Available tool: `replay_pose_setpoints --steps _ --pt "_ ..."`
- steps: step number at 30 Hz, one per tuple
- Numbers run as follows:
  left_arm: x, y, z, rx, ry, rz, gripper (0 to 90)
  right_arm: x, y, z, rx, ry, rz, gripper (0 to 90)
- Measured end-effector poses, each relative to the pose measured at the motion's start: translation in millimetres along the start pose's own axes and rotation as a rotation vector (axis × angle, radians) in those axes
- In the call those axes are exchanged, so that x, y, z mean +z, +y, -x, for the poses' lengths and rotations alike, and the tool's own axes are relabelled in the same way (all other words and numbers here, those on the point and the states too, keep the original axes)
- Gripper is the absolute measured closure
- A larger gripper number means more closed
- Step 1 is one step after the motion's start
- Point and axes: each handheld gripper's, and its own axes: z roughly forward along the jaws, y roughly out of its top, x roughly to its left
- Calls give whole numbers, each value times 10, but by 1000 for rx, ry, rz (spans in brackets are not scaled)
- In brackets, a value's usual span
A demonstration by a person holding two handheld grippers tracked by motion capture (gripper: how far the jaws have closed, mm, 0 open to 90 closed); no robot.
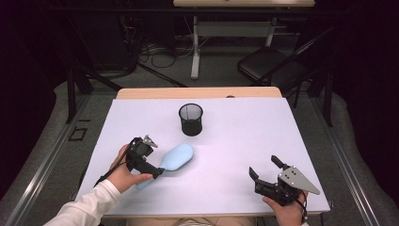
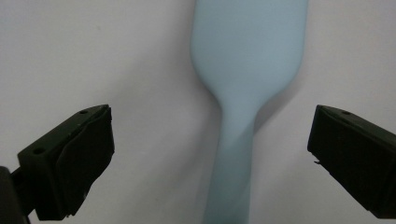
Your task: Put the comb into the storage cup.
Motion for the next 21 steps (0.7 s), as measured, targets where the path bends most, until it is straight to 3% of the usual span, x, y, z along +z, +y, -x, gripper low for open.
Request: replay_pose_setpoints --steps 21 --pt "131 -9 42 8 -19 -27 33 -4 1 5 -2 2 -1 131"
